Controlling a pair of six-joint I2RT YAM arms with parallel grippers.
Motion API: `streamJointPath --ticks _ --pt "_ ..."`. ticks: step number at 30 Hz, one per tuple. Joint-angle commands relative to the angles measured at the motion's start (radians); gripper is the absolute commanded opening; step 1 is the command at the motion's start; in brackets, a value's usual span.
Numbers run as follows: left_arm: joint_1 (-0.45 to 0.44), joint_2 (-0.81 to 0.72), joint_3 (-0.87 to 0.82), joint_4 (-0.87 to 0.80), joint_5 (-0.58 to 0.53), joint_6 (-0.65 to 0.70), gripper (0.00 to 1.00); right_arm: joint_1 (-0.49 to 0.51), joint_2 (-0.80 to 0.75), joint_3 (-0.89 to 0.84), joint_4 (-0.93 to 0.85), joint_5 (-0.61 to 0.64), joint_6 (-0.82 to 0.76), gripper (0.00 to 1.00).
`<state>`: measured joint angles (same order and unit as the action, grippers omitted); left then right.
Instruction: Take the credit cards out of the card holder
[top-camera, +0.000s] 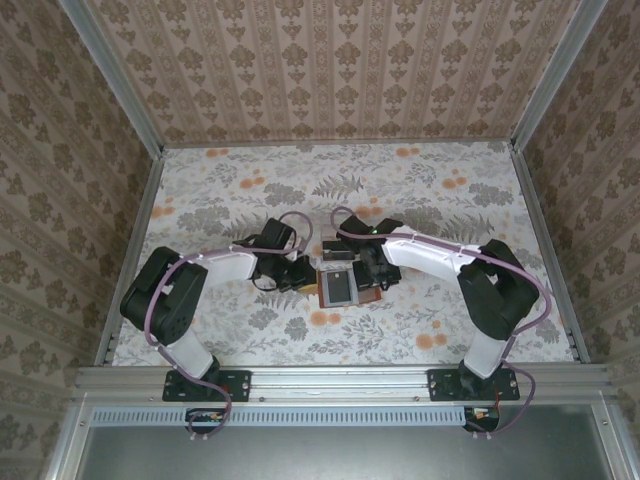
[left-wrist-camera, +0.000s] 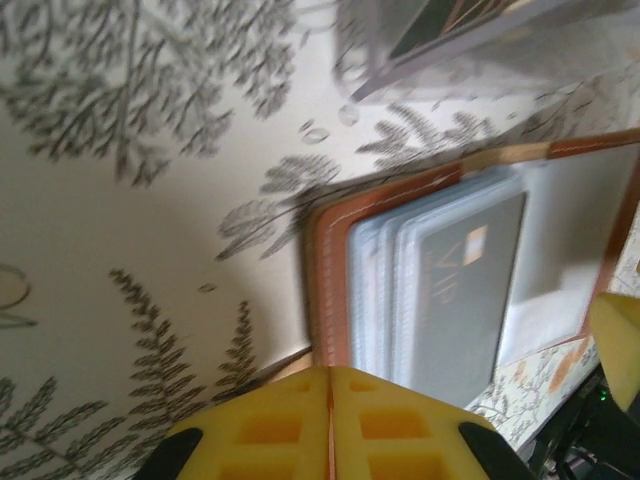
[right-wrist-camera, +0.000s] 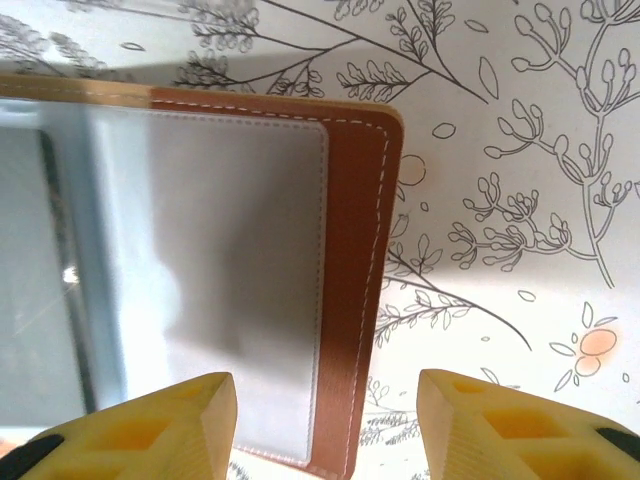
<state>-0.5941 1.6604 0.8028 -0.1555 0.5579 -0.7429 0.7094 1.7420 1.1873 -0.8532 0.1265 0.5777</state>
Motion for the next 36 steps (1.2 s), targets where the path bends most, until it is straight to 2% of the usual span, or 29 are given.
streamJointPath --ticks 1,9,16,23,36 --pt "-0.020 -0.023 0.045 -0.054 -0.021 0.017 0.10 -0.004 -0.043 0.017 -0.036 -0.017 -0.017 0.52" --pt "-0.075 -0.013 0.095 -0.057 -0.035 -0.012 0.10 -0.004 -0.088 0.046 -0.001 -0.088 -0.026 0.47" --pt "-0.109 0.049 0.109 -0.014 -0.026 -0.038 0.08 -0.045 -0.085 -0.013 0.190 -0.332 0.018 0.33" --pt "-0.114 0.078 0.089 -0.013 -0.039 -0.035 0.08 -0.100 -0.047 -0.094 0.358 -0.508 0.065 0.30" --pt "-0.105 0.079 0.073 -0.053 -0.057 -0.008 0.08 -0.117 0.066 -0.104 0.418 -0.584 0.065 0.31"
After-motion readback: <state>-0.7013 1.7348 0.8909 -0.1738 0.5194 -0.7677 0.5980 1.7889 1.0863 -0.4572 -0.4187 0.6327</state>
